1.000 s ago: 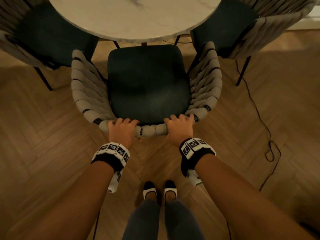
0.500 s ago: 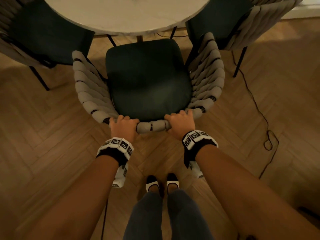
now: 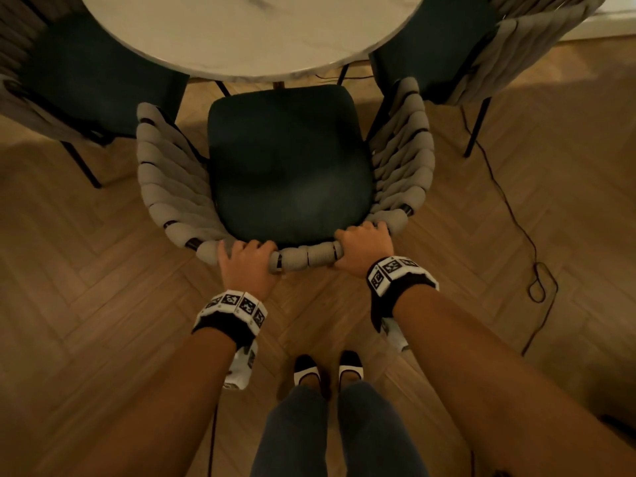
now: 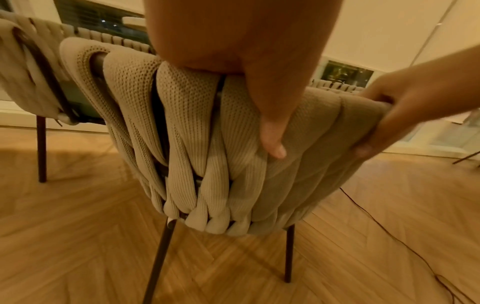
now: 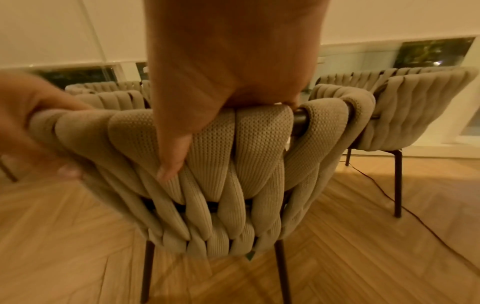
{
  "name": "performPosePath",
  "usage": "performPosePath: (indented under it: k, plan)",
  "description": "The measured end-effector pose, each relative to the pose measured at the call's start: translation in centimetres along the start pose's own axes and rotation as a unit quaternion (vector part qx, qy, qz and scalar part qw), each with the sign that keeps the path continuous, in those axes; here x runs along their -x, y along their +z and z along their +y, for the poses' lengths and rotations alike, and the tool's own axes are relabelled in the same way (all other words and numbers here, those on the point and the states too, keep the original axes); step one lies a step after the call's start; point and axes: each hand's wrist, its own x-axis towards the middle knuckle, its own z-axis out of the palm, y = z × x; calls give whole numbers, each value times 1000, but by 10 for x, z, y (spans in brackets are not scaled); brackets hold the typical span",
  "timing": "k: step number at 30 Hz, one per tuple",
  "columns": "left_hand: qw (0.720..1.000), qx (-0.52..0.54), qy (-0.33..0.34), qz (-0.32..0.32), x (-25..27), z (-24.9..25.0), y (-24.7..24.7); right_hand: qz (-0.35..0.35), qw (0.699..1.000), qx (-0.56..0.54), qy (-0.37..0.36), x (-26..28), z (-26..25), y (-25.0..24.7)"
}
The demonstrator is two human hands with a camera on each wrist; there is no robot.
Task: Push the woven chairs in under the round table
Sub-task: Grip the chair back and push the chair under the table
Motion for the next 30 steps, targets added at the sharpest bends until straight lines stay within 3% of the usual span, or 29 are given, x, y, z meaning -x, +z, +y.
performPosePath:
  k: [14,19,23,30]
  plan:
    - [999,-34,1,16,-14,-7,5,11,1000,-5,3,-6,-6,2]
    - [997,-31,-20,-66,-16,3,-4,4,999,-26,25,5,-14,1]
    - [989,-37,0,-140,-9,13,-10,7,998,-61,8,22,-8,-3]
    - [994,63,19,-88,17,47,-30,26,992,-125,6,56,10,-25]
